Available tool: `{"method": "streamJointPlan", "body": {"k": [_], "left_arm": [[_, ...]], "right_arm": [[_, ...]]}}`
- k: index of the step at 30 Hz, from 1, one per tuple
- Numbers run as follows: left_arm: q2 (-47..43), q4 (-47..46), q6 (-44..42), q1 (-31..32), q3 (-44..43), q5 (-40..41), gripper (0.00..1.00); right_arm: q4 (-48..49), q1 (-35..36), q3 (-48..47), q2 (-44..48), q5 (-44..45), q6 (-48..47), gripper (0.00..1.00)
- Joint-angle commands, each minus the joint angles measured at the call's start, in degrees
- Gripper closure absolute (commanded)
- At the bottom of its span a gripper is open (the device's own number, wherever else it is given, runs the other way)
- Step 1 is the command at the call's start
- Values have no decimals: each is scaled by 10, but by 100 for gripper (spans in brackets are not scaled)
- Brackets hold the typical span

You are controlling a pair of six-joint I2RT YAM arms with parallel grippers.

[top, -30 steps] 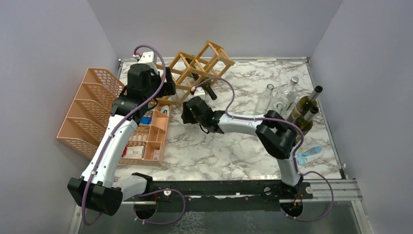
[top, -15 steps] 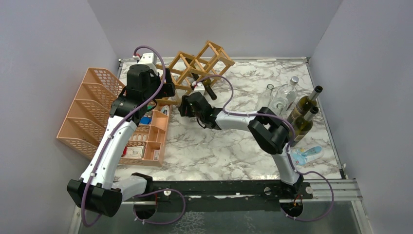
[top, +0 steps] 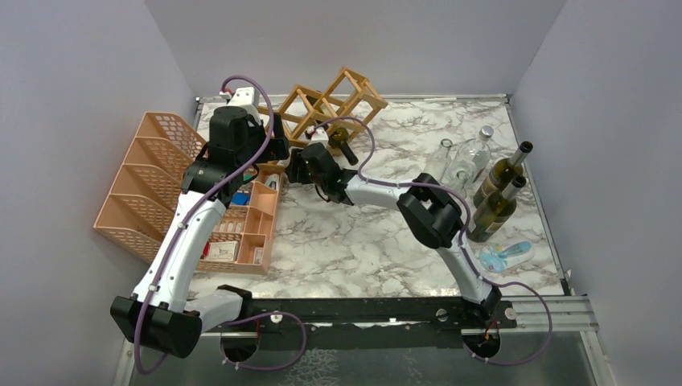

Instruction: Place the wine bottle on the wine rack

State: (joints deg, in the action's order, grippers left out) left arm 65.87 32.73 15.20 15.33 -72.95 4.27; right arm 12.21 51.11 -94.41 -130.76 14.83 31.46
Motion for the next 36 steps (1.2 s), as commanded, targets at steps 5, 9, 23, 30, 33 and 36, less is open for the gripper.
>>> {"method": "streamJointPlan", "body": {"k": [5, 9, 23, 30, 33, 36], "left_arm": [[-20, -2, -7, -4, 0, -13, 5], [-22, -1, -8, -4, 2, -14, 5], [-33, 2, -11, -5, -8, -19, 5], [-49, 1, -17, -5, -10, -24, 5], [-54, -4, -16, -4, -3, -50, 5], [-63, -21, -13, -5, 15, -84, 5]], "right_arm": [[-6, -10, -56, -28, -28, 2, 48], [-15, -11, -55, -23, -29, 2, 37], [13, -16, 29, 65, -46, -12, 3], [-2, -16, 81, 135, -59, -22, 3], [-34, -16, 90, 162, -66, -45, 4], [-86, -16, 104, 202, -59, -65, 4]]}}
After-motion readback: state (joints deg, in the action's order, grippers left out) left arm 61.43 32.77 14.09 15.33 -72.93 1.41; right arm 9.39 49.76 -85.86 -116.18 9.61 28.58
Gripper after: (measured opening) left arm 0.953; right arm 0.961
